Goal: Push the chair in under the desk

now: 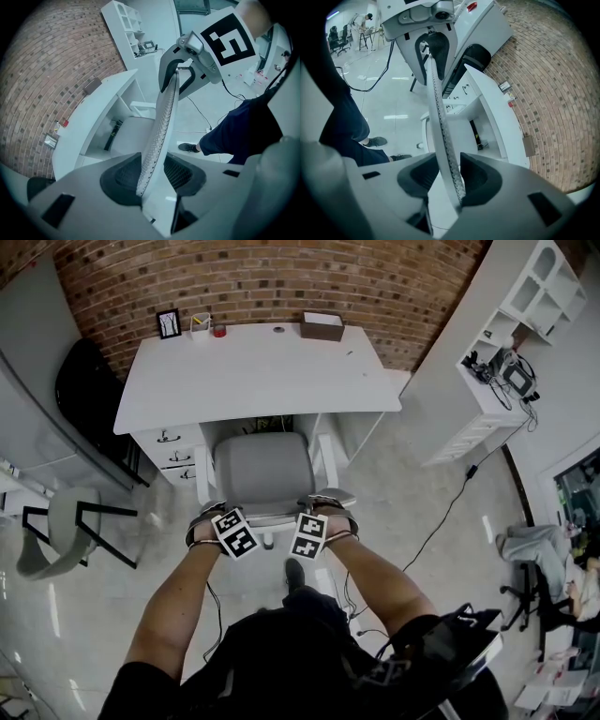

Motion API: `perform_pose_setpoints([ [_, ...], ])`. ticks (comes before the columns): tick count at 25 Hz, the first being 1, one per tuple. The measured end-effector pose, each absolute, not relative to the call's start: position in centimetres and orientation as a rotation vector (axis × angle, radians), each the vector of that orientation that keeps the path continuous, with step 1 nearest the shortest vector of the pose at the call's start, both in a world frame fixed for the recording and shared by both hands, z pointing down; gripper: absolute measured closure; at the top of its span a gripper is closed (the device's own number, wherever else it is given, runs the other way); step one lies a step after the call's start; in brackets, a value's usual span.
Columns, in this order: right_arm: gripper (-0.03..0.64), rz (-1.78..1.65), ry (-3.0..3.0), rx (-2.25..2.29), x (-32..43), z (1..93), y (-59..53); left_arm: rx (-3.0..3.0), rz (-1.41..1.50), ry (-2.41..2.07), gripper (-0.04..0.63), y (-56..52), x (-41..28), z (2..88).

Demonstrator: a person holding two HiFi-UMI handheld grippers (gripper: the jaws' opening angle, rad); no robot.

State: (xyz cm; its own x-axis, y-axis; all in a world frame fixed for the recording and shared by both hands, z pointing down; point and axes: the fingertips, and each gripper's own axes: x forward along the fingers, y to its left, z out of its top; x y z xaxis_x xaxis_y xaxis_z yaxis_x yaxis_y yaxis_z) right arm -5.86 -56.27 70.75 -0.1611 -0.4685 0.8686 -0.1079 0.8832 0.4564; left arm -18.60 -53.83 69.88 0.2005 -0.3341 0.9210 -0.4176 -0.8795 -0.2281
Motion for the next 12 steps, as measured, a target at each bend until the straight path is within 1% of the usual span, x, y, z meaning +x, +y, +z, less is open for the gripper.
perform_pose_setpoints([
  [12,0.468,-0.352,-1.713,0.464,-6.0,70.7,-58.6,2.377,1.795,-0.775,0.440,-56.1,-18.8,69.9],
])
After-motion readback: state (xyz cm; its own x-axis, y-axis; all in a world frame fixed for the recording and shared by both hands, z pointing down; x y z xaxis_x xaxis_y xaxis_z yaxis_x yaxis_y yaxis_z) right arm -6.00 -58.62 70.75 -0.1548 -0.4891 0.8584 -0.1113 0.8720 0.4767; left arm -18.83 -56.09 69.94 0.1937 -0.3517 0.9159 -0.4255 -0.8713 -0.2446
